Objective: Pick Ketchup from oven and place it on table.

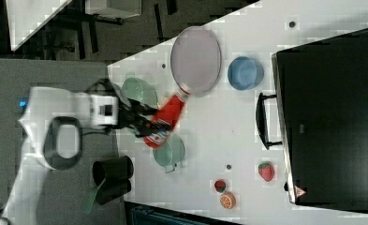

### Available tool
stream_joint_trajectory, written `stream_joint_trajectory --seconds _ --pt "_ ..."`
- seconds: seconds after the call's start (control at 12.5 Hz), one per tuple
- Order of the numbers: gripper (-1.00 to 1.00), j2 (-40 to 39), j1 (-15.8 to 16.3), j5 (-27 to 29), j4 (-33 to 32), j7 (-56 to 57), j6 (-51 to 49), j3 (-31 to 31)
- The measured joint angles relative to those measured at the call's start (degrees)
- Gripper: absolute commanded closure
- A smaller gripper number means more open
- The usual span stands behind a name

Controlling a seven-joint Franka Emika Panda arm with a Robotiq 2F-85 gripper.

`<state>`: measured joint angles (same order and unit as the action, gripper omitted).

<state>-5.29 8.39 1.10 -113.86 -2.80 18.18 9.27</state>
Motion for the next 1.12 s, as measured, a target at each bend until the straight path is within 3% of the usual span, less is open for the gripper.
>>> stream_joint_trajectory --seconds 0.4,0.72,0.88,0.96,1.12 --pt "-0.21 -2.21 -1.51 0.96 -11.92 0.02 17.23 1.25" --pt "-0.24 -14.91 -2.33 2.65 -13.48 0.0 32.12 -0.72" --pt "-0.61 -19.08 -0.94 1.58 -14.49 -0.04 34.83 1.01" --pt "-1.0 -19.42 -1.26 1.25 -14.6 -0.06 35.03 0.85" --pt "-1.0 -18.66 -1.62 0.8 -14.94 -0.12 37.32 1.05"
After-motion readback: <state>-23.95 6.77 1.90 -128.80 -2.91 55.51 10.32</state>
